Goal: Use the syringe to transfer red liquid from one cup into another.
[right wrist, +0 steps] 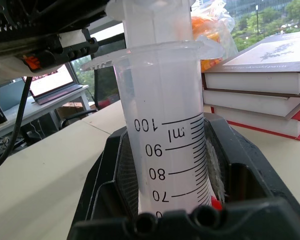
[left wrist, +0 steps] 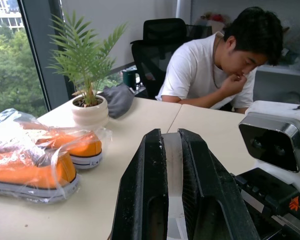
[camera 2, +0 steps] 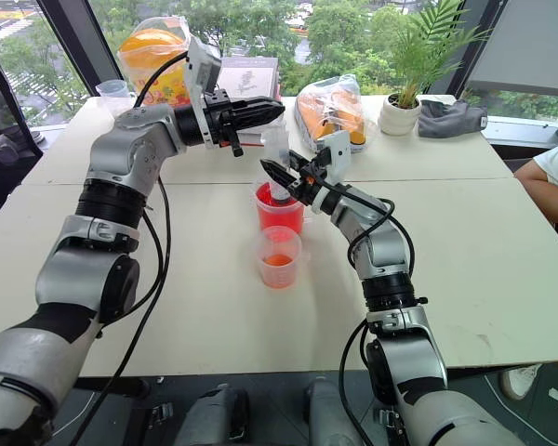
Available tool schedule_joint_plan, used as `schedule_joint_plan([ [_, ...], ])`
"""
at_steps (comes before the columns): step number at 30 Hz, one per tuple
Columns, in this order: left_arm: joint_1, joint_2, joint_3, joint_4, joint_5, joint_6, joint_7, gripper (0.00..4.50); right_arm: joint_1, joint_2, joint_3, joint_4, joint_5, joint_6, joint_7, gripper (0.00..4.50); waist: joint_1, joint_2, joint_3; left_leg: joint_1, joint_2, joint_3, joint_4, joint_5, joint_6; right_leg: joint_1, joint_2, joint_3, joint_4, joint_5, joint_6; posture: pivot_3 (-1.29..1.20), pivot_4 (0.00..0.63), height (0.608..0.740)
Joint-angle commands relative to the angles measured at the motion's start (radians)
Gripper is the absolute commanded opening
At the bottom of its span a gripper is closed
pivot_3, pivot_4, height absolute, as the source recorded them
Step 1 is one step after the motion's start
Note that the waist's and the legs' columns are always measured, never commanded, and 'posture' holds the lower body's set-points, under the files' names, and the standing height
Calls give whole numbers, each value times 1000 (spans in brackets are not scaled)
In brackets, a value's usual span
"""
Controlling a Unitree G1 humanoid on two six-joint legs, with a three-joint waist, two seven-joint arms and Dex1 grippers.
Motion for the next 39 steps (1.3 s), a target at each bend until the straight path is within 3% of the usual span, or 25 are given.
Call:
schedule_joint_plan([
  [1,-103,72,98,-24,10,-85,75,48,34,3,71,9,-13,8,77,1508,0,0,0,0,0,0,0,0,0,0,0,0,0,0,0,0,150,740],
  [16,-87,67,81,-46,8,-74,60,48,-8,-5,57,-43,4,15,62,1508,0,0,0,0,0,0,0,0,0,0,0,0,0,0,0,0,150,740],
  [19,-55,69,70,-74,-2,-34,37,1209,-34,-11,37,-70,17,28,49,1508,-4,0,0,0,0,0,0,0,0,0,0,0,0,0,0,0,150,740],
  [25,12,89,48,-137,7,-33,-8,4203,-72,-30,10,-98,29,49,40,1508,2,0,0,0,0,0,0,0,0,0,0,0,0,0,0,0,150,740],
  [39,189,219,126,-372,-73,129,-17,4203,-141,-98,-56,-155,75,85,25,1508,1,0,0,0,0,0,0,0,0,-1,0,0,1,0,0,0,150,740],
])
